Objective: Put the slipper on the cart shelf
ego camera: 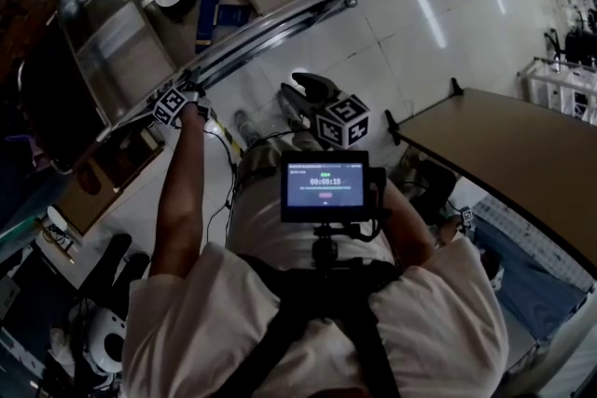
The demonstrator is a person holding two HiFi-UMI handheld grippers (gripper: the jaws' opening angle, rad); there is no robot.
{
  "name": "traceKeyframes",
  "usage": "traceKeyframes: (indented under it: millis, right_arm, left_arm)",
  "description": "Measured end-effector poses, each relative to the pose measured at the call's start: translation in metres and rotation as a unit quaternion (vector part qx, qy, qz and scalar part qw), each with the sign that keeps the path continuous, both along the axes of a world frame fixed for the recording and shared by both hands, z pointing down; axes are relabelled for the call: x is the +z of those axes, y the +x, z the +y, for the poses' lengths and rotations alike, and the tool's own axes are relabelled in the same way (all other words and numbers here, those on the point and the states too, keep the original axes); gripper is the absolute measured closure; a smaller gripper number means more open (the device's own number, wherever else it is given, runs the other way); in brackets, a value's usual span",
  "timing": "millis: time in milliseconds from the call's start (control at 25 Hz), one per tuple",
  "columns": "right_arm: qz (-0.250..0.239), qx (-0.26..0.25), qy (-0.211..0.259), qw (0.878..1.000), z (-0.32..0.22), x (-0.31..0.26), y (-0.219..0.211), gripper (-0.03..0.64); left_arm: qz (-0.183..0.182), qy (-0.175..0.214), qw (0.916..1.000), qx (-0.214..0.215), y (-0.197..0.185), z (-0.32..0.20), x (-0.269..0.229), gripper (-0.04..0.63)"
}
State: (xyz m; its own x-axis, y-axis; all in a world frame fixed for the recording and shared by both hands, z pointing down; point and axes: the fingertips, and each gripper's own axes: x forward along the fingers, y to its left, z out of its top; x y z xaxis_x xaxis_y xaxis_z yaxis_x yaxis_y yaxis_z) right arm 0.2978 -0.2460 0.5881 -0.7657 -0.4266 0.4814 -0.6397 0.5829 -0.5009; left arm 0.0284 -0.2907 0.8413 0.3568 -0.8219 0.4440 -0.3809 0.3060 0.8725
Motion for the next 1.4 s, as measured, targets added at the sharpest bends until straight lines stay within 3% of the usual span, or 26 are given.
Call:
traceKeyframes:
  millis: [320, 640, 720, 760, 840, 920, 1040, 1160, 1320, 1400]
  right_arm:
    - [-0.026, 0.01, 0.005, 1.0, -0.018, -0.014, 0.029, 0.456]
    - [-0.101, -0.009, 0.028, 0.994, -0.049, -0.047, 0.043, 0.456]
    - [-0.121, -0.029, 0.033, 0.992, -0.054, -0.053, 0.04, 0.456]
    - [-0.13, -0.043, 0.036, 0.99, -0.055, -0.053, 0.037, 0.46]
    - [-0.141, -0.075, 0.042, 0.986, -0.056, -0.047, 0.028, 0.468]
    - [-0.145, -0.098, 0.044, 0.984, -0.057, -0.035, 0.021, 0.476]
    - [-0.138, -0.117, 0.046, 0.982, -0.056, -0.022, 0.013, 0.482]
    - [-0.127, -0.125, 0.066, 0.982, -0.052, -0.031, 0.0, 0.489]
    - [-0.134, -0.113, 0.088, 0.981, -0.044, -0.065, -0.018, 0.493]
    - [-0.135, -0.103, 0.097, 0.981, -0.036, -0.087, -0.022, 0.494]
  left_arm:
    - [-0.005, 0.0, 1.0, -0.007, 0.013, 0.016, -0.015, 0.469]
    - [0.049, 0.053, 0.9964, -0.046, 0.084, 0.086, -0.111, 0.469]
    - [0.047, 0.094, 0.9914, -0.078, 0.083, 0.102, -0.146, 0.56]
    - [0.036, 0.111, 0.9883, -0.098, 0.078, 0.114, -0.164, 0.594]
    - [0.012, 0.136, 0.9819, -0.132, 0.066, 0.135, -0.196, 0.594]
    - [-0.016, 0.164, 0.9772, -0.134, 0.063, 0.149, -0.232, 0.594]
    - [-0.082, 0.2, 0.9726, -0.087, 0.075, 0.166, -0.283, 0.594]
    - [-0.157, 0.226, 0.9607, -0.035, 0.086, 0.181, -0.32, 0.594]
    - [-0.267, 0.203, 0.9419, -0.016, 0.076, 0.195, -0.337, 0.594]
    - [-0.302, 0.206, 0.9307, -0.009, 0.072, 0.2, -0.347, 0.594]
